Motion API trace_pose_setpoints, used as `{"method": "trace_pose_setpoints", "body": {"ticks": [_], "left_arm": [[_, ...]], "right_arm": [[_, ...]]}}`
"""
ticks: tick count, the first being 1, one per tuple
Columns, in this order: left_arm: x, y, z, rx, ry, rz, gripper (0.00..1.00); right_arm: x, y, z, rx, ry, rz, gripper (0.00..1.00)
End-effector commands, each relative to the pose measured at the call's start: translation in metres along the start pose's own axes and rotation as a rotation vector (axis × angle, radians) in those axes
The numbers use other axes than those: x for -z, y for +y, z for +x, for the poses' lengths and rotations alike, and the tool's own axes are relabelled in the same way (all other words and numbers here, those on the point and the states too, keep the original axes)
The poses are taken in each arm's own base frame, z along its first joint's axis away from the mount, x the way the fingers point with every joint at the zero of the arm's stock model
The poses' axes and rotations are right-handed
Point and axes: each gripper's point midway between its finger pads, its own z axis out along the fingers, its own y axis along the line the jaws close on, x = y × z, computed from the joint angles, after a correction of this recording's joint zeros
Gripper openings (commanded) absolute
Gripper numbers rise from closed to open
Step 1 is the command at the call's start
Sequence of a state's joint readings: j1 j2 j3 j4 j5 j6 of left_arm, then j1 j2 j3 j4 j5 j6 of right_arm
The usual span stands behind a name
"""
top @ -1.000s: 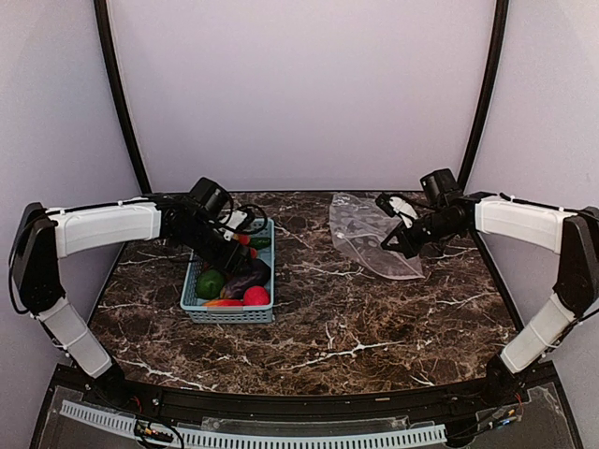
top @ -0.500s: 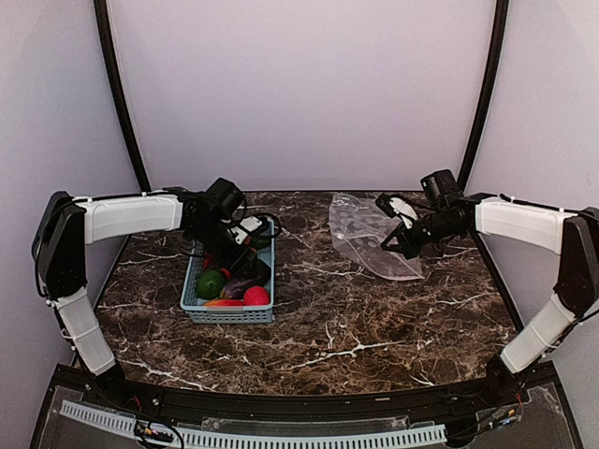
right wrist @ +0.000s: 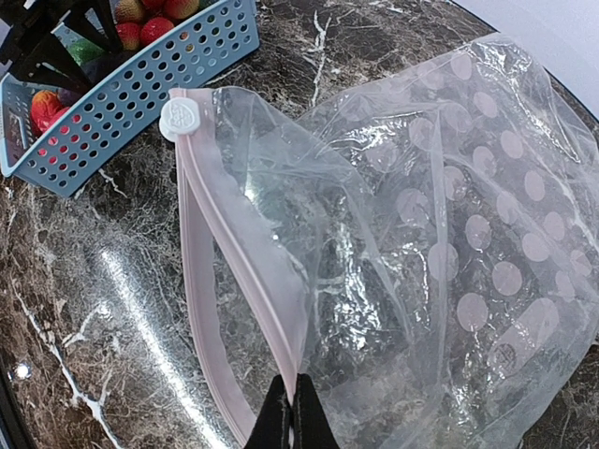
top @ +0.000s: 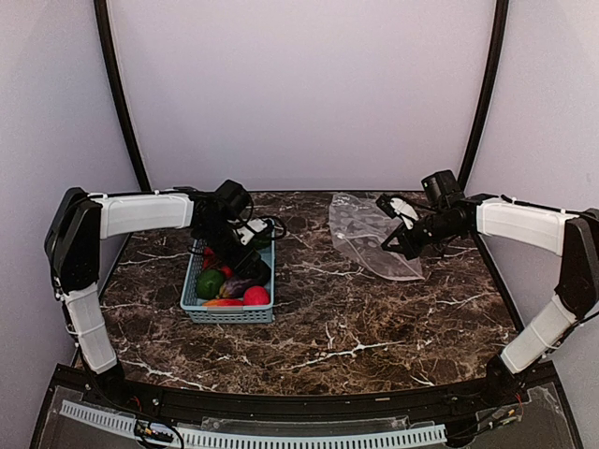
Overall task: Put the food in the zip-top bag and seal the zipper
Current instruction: Pick up the fake vegetable from the bin.
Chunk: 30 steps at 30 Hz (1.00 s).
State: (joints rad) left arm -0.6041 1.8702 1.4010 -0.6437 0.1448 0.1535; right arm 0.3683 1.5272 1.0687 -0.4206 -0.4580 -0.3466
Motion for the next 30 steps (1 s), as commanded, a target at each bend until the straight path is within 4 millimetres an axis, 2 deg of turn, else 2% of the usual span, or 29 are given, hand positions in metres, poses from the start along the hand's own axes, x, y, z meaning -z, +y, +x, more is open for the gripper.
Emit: {"method": "trace_pose_setpoints", "body": {"ticks": [1, 5, 7, 9, 14, 18, 24, 26, 30], "left_arm": [[-0.007, 0.002, 0.008, -0.004, 0.043, -0.005, 0.64], [-0.01, 0.004, 0.01, 0.003, 0.051, -0.014, 0.66], [-0.012, 0.006, 0.01, 0.006, 0.058, -0.028, 0.76], [-0.013, 0.008, 0.012, 0.005, 0.068, -0.037, 0.77], [-0.016, 0.011, 0.014, 0.009, 0.08, -0.052, 0.77], [-0.013, 0.011, 0.013, 0.014, 0.08, -0.053, 0.7], [0.009, 0.013, 0.006, 0.02, 0.057, -0.083, 0.61], [0.02, 0.015, 0.006, 0.025, 0.051, -0.103, 0.59], [0.056, 0.015, -0.002, 0.036, -0.004, -0.134, 0.55]], "right_arm": [[0.008, 0.001, -0.007, 0.025, -0.039, 0.004, 0.0], [0.009, 0.001, -0.007, 0.024, -0.04, 0.004, 0.0], [0.009, 0.001, -0.007, 0.022, -0.039, 0.002, 0.0], [0.008, 0.002, -0.006, 0.021, -0.037, -0.001, 0.0], [0.009, 0.001, -0.006, 0.023, -0.037, 0.001, 0.0], [0.01, 0.001, -0.007, 0.024, -0.039, 0.001, 0.0], [0.01, 0.001, -0.005, 0.019, -0.037, 0.0, 0.0], [0.01, 0.0, -0.005, 0.019, -0.038, 0.002, 0.0], [0.011, -0.001, -0.005, 0.016, -0.039, 0.008, 0.0]]}}
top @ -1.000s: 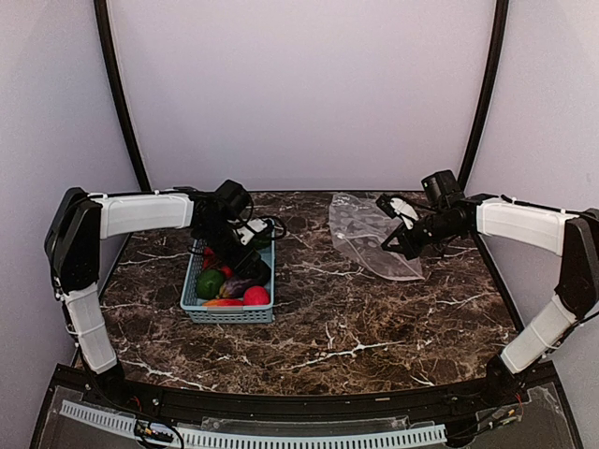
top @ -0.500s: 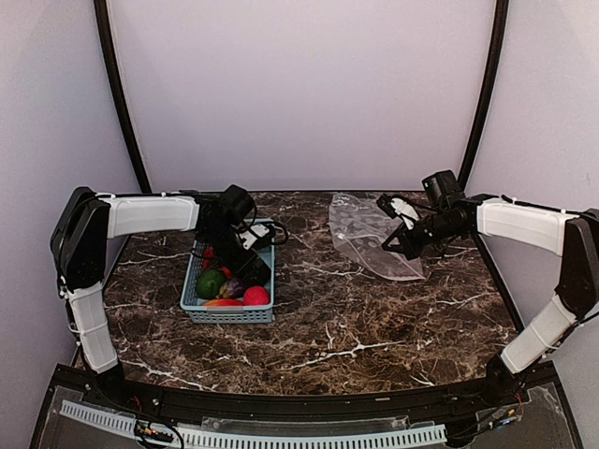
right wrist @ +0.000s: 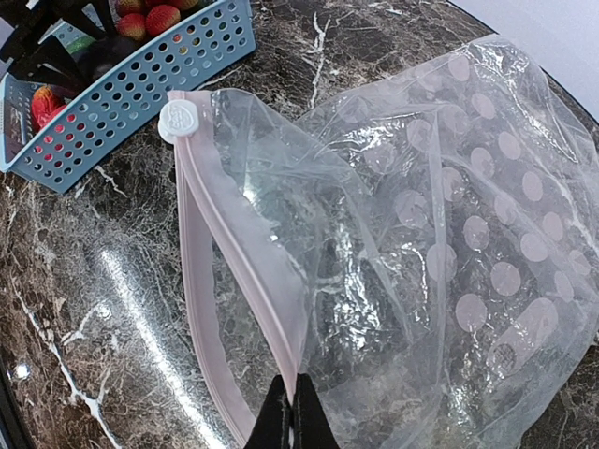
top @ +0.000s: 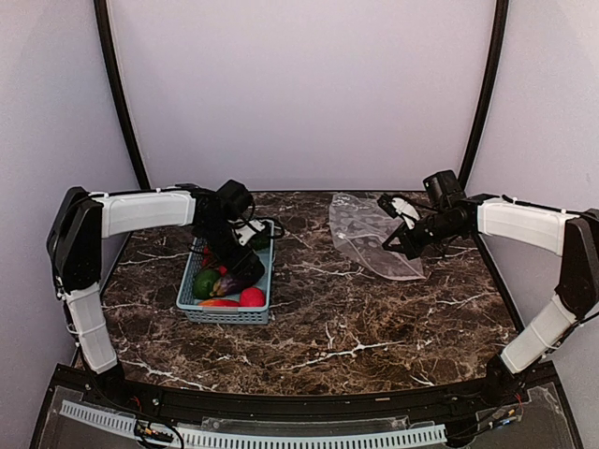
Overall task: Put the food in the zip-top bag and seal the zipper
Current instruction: Pick up the fake vegetable from the bin.
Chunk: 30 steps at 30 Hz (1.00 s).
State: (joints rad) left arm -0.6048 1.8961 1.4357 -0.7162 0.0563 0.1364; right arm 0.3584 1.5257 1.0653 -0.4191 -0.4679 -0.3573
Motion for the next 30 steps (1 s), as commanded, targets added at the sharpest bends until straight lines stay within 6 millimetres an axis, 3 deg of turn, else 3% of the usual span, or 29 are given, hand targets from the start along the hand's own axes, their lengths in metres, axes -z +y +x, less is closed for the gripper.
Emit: {"method": "trace_pose_setpoints", "body": {"ticks": [1, 9, 14, 18, 22, 26, 30], "left_arm": [[0.063, 0.006, -0.01, 0.026, -0.092, -0.057, 0.54], [0.119, -0.012, -0.026, 0.059, -0.263, -0.016, 0.52], [0.16, -0.033, -0.041, 0.084, -0.421, 0.046, 0.49], [0.202, -0.069, -0.067, 0.094, -0.64, 0.211, 0.46], [0.227, -0.106, -0.078, 0.115, -0.784, 0.405, 0.46], [0.224, -0.142, -0.089, 0.128, -0.817, 0.594, 0.45], [0.225, -0.187, -0.109, 0.086, -0.843, 0.728, 0.44]], "right_arm": [[0.01, 0.0, -0.007, 0.012, -0.034, 0.012, 0.0], [0.012, -0.006, -0.007, 0.002, -0.033, 0.035, 0.0], [0.022, -0.009, -0.025, -0.022, -0.064, 0.055, 0.0], [0.022, -0.008, -0.037, -0.019, -0.046, 0.043, 0.0], [0.026, -0.012, -0.056, 0.002, -0.054, 0.089, 0.0], [0.031, -0.018, -0.075, -0.03, -0.056, 0.128, 0.0], [0.016, -0.013, -0.07, -0.076, -0.001, 0.1, 0.0]]}}
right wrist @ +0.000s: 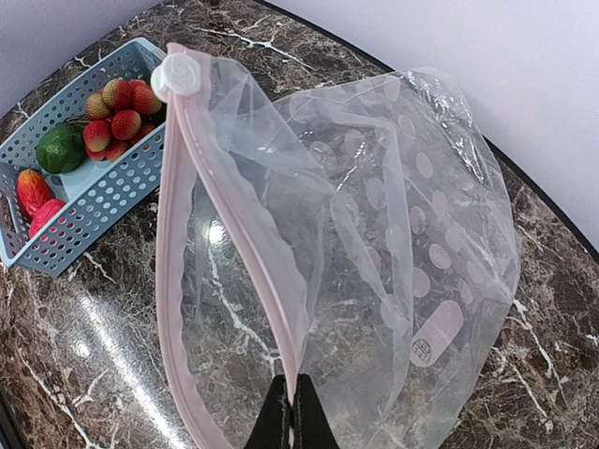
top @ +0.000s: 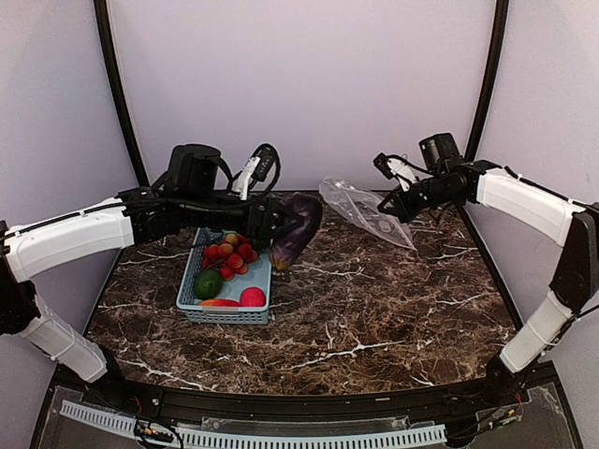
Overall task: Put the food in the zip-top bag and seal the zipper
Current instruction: Pick up the fake vegetable from the bin, then place the fake vegetable in the zipper food storage bag.
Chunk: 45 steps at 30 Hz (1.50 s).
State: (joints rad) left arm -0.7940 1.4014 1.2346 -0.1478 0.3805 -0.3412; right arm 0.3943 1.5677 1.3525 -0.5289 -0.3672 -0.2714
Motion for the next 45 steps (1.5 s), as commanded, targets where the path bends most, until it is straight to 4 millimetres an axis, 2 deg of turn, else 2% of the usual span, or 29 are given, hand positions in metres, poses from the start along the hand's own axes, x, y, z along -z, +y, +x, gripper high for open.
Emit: {"method": "trace_pose_setpoints", "body": {"ticks": [1, 4, 7, 9, 11, 17, 24, 29, 36, 40, 45], "left_arm": [[-0.032, -0.055, -0.015, 0.044, -0.076, 0.232, 0.43], [-0.061, -0.074, -0.019, 0.094, -0.094, 0.298, 0.41], [-0.08, -0.076, -0.028, 0.188, -0.135, 0.315, 0.39], [-0.102, -0.065, -0.022, 0.254, -0.123, 0.292, 0.39], [-0.116, -0.058, -0.019, 0.29, -0.118, 0.28, 0.38], [-0.145, -0.033, -0.005, 0.405, -0.102, 0.208, 0.37], [-0.165, 0.001, 0.008, 0.532, -0.101, 0.142, 0.35], [-0.172, 0.036, 0.021, 0.641, -0.112, 0.086, 0.33], [-0.181, 0.038, 0.007, 0.672, -0.134, 0.101, 0.31], [-0.19, 0.046, 0.003, 0.726, -0.139, 0.081, 0.26], [-0.199, 0.044, -0.012, 0.733, -0.162, 0.117, 0.22]], "right_arm": [[-0.016, 0.006, 0.014, -0.074, 0.091, -0.013, 0.0], [-0.018, 0.013, 0.012, -0.089, 0.092, -0.03, 0.0], [-0.015, 0.021, 0.005, -0.094, 0.076, -0.055, 0.0], [-0.012, 0.026, 0.002, -0.088, 0.068, -0.06, 0.0], [-0.009, 0.029, 0.001, -0.087, 0.064, -0.064, 0.0], [-0.001, 0.032, 0.001, -0.099, 0.051, -0.055, 0.0], [0.013, 0.032, -0.006, -0.085, 0.01, -0.03, 0.0], [0.018, 0.03, -0.007, -0.064, -0.003, -0.007, 0.0], [0.009, 0.038, 0.005, -0.073, 0.016, -0.039, 0.0], [0.009, 0.042, 0.002, -0.072, 0.007, -0.053, 0.0], [0.009, 0.05, 0.002, -0.081, 0.003, -0.094, 0.0]]}}
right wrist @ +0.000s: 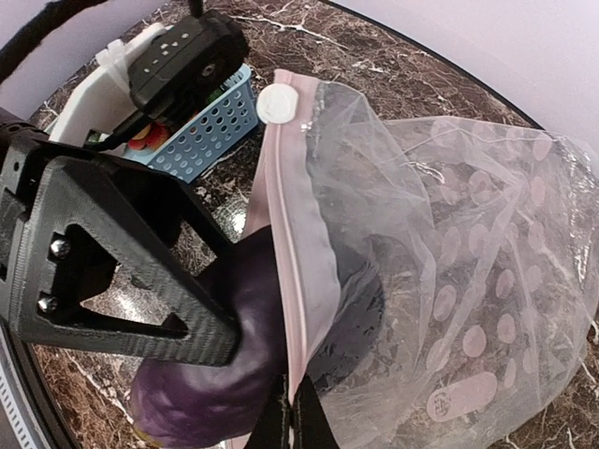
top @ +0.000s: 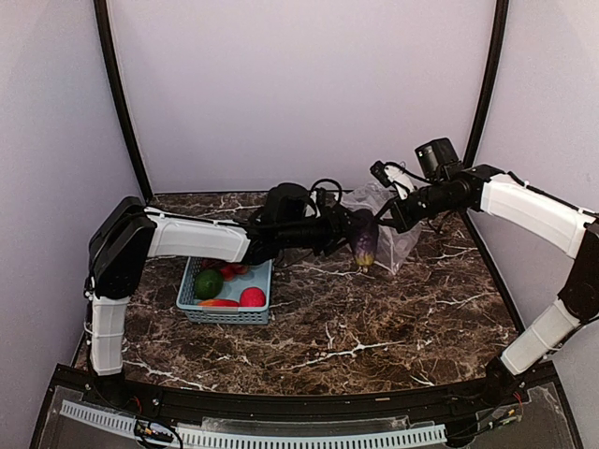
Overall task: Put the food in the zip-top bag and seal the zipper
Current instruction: Place the fake vegetable in the zipper food storage bag.
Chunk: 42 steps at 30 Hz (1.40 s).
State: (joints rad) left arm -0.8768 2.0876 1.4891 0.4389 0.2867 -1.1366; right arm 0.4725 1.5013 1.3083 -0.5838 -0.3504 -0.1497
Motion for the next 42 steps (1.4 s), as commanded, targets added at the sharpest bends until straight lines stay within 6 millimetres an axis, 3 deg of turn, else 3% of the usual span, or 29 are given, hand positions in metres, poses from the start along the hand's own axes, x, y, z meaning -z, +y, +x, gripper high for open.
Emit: {"method": "trace_pose_setpoints", "body": {"ticks": [1, 4, 11, 13, 19, 24, 25, 28, 33, 36, 39, 42], "left_arm": [[-0.007, -0.022, -0.019, 0.015, -0.039, 0.057, 0.21], [-0.014, -0.023, -0.027, 0.031, -0.061, 0.054, 0.21], [-0.015, 0.002, -0.042, 0.168, -0.188, 0.008, 0.25], [-0.016, -0.002, -0.044, 0.182, -0.203, 0.027, 0.27], [-0.022, -0.041, -0.039, 0.081, -0.12, 0.085, 0.57], [0.002, -0.065, -0.032, -0.039, -0.086, 0.029, 0.79], [0.012, -0.077, -0.034, -0.089, -0.097, 0.036, 0.81], [0.026, -0.086, -0.028, -0.149, -0.092, 0.005, 0.88], [0.037, -0.088, -0.016, -0.172, -0.056, 0.013, 0.9], [0.044, -0.075, -0.009, -0.2, -0.069, -0.06, 0.81], [0.051, -0.043, 0.007, -0.198, -0.075, -0.202, 0.76], [0.053, -0.02, 0.01, -0.201, -0.115, -0.302, 0.75]], "right_arm": [[0.001, 0.013, -0.006, 0.0, -0.033, -0.063, 0.0], [0.001, 0.023, -0.007, -0.007, -0.031, -0.122, 0.0], [0.014, 0.035, -0.021, -0.015, -0.061, -0.179, 0.0], [0.017, 0.036, -0.023, -0.014, -0.072, -0.182, 0.0], [0.024, 0.019, -0.028, -0.036, -0.096, -0.123, 0.0], [0.031, -0.011, -0.027, -0.109, -0.107, -0.054, 0.0], [0.03, -0.016, -0.025, -0.12, -0.103, -0.047, 0.0], [0.028, -0.021, -0.022, -0.144, -0.103, -0.057, 0.0], [0.026, -0.022, -0.025, -0.146, -0.118, -0.069, 0.0], [0.03, -0.022, -0.029, -0.143, -0.13, -0.068, 0.0], [0.03, -0.018, -0.029, -0.141, -0.14, -0.089, 0.0], [0.025, -0.016, -0.027, -0.147, -0.133, -0.112, 0.0]]}}
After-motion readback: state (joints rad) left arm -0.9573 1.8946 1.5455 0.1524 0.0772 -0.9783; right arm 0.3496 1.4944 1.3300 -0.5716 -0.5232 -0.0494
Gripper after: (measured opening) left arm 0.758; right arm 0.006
